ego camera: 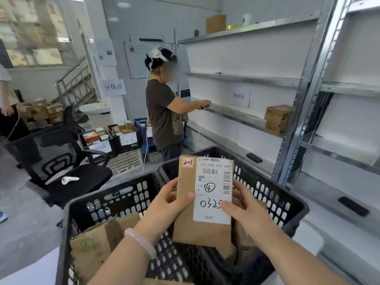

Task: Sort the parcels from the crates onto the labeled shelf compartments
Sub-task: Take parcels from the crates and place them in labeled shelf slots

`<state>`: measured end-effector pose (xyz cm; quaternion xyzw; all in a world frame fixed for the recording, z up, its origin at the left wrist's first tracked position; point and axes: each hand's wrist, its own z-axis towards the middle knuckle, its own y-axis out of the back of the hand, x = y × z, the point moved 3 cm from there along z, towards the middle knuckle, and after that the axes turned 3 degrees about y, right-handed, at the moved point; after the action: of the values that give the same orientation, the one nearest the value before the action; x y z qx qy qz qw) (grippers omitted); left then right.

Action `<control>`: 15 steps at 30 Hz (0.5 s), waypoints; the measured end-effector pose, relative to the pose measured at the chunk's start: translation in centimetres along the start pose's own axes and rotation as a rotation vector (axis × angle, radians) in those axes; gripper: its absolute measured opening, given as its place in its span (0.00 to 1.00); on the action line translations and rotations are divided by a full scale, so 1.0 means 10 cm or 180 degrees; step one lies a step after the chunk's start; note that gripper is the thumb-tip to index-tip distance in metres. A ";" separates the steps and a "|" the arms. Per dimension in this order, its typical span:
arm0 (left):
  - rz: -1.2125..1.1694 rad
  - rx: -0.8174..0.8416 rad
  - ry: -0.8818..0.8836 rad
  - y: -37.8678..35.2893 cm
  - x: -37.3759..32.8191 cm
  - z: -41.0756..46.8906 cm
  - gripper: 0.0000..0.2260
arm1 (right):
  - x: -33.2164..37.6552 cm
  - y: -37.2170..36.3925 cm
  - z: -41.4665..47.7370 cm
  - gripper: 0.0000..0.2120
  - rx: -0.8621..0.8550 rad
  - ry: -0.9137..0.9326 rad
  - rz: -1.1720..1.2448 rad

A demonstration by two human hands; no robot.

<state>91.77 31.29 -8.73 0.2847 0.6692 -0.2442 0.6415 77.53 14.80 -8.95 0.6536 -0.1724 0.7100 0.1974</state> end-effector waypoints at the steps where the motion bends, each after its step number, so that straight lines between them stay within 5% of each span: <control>1: 0.0052 0.0128 -0.0069 -0.17 -0.05 0.04 0.38 | 0.07 0.18 -0.04 0.33 -0.0147 0.0055 -0.0024; 4: 0.0087 0.0719 -0.0100 -0.74 -0.17 0.16 0.38 | 0.24 0.77 -0.22 0.25 -0.0554 0.0233 0.0004; 10: -0.0010 0.1280 -0.0135 -2.21 -0.26 0.28 0.32 | 0.29 2.10 -0.79 0.24 -0.1133 0.0202 0.0124; 12: -0.0117 0.1461 -0.0084 -2.77 -0.20 0.30 0.36 | 0.30 2.56 -1.01 0.28 -0.1285 0.0184 0.0152; 15: -0.0245 0.1728 -0.0053 -3.56 -0.09 0.30 0.45 | 0.27 3.20 -1.35 0.22 -0.1553 0.0196 0.0144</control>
<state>69.24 3.55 -9.35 0.4185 0.5843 -0.4412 0.5374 49.50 -5.90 -7.01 0.5606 -0.3473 0.6711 0.3387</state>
